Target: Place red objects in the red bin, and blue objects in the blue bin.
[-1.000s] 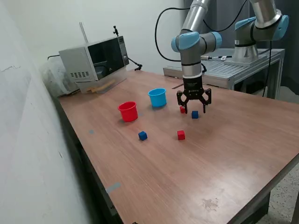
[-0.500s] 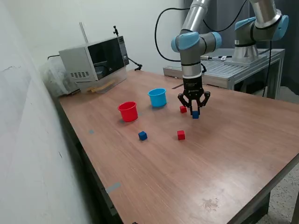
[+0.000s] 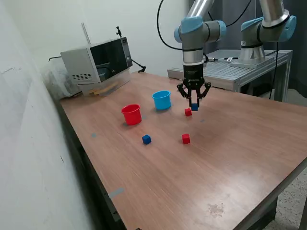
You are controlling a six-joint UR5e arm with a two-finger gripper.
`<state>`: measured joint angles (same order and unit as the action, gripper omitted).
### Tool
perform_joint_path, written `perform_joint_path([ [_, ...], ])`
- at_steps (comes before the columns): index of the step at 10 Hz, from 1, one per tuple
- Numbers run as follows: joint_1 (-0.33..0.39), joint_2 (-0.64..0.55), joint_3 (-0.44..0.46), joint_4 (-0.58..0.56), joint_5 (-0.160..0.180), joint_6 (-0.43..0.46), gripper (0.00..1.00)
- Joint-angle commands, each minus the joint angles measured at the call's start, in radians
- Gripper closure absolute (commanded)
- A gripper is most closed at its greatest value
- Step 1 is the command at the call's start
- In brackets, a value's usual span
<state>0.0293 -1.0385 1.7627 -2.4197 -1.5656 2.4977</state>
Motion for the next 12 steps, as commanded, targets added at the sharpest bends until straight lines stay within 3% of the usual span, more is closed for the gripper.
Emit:
perform_joint_path([
  [1, -0.057, -0.086, -0.003, 0.037, -0.002, 0.007, 1.00],
  [6, -0.320, -0.075, -0.031, 0.039, 0.003, 0.007, 1.00],
  [8, -0.362, -0.075, -0.026, 0.039, 0.004, 0.007, 1.00],
  [12, -0.378, -0.080, -0.023, 0.067, 0.004, 0.006, 1.00],
])
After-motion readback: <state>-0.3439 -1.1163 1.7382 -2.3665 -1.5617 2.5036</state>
